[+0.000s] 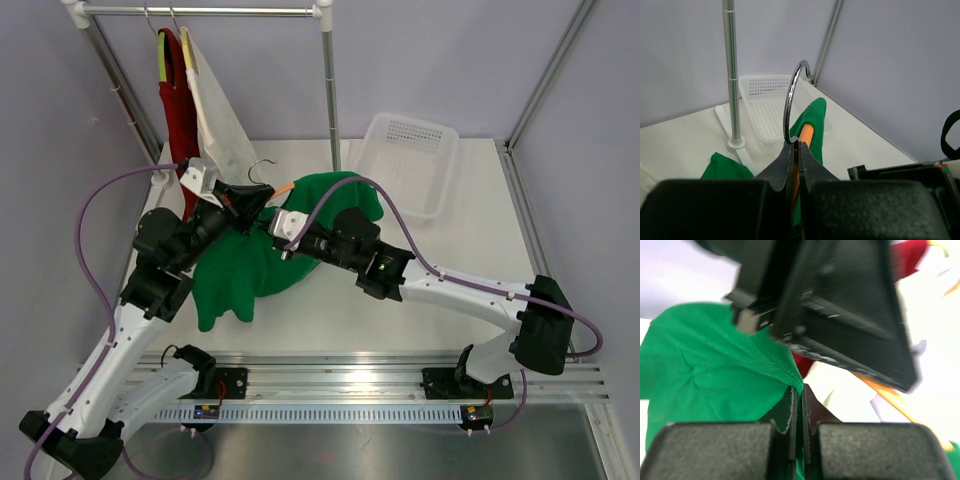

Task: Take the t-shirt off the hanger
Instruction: Remove the tshirt from the hanger

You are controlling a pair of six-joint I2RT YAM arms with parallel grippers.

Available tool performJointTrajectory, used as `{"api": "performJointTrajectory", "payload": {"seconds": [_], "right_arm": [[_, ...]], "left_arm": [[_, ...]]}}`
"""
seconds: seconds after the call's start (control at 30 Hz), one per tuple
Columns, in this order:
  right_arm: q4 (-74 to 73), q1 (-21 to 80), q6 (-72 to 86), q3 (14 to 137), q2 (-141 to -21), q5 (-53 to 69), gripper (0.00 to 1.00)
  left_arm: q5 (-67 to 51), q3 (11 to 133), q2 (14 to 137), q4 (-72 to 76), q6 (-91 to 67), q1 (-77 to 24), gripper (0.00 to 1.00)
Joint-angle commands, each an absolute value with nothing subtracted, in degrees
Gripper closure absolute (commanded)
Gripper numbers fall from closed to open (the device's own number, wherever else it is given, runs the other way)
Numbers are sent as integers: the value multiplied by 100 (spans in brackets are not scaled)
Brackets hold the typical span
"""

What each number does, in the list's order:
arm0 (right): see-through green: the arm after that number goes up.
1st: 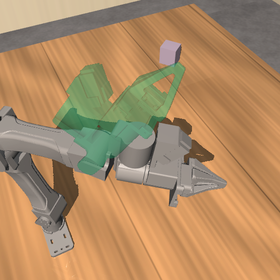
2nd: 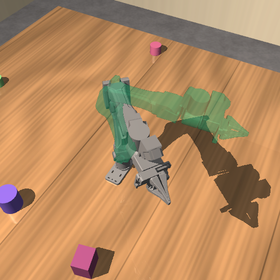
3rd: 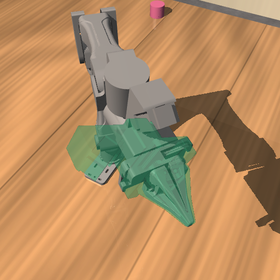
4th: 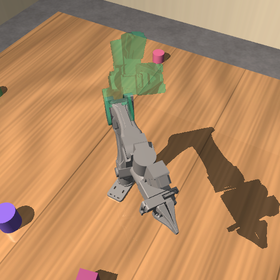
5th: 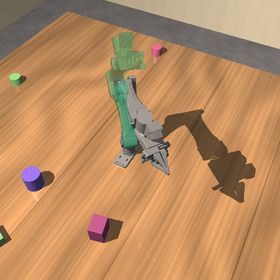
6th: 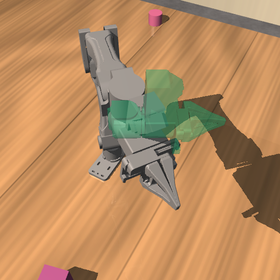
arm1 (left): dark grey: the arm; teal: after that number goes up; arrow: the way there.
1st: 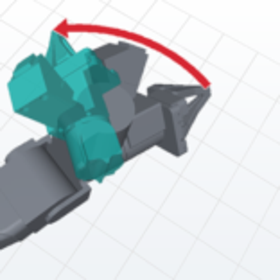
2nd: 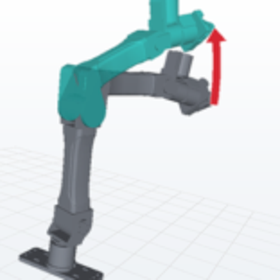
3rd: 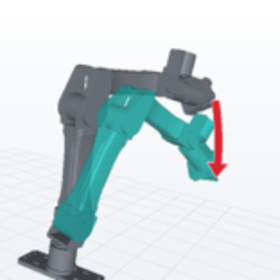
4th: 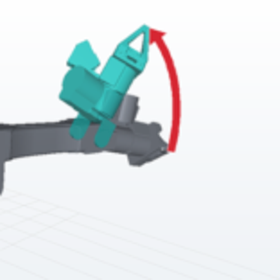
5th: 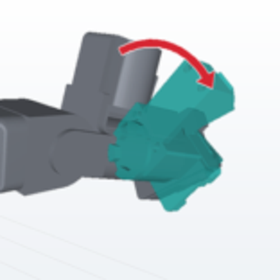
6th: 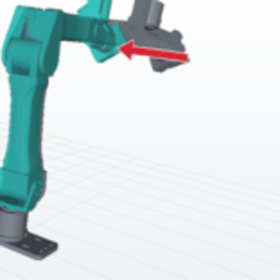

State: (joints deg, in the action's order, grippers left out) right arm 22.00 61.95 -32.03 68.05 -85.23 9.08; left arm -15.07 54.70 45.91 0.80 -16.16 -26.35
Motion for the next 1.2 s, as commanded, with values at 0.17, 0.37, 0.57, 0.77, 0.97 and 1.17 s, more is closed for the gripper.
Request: {"api": "performJointTrajectory", "payload": {"seconds": [0.17, 0.37, 0.57, 0.77, 0.97, 1.17], "right_arm": [[2558, 6039, -2576, 6873, -7893, -413, 100], [1883, 5529, -1978, 7320, -7769, -763, 100], [2039, 4861, -1301, 7322, -7603, -413, 100], [1706, 4737, -1318, 7471, -7515, -203, 100], [2039, 4737, -1169, 6935, -7243, 219, 100], [1134, 4729, -1125, 7128, -7242, 844, 32]], "left_arm": [[-1722, 5493, 4641, 1115, -1424, -2663, 100], [-1740, 5537, 4702, 1485, -1362, -2663, 100], [-1846, 5599, 4799, 1634, -1362, -2672, 100], [-1828, 5476, 4878, 1871, -1397, -2672, 100], [-1960, 5213, 4896, 2267, -1450, -2672, 100], [-2065, 5203, 4878, 2242, -1354, -2681, 100]]}}
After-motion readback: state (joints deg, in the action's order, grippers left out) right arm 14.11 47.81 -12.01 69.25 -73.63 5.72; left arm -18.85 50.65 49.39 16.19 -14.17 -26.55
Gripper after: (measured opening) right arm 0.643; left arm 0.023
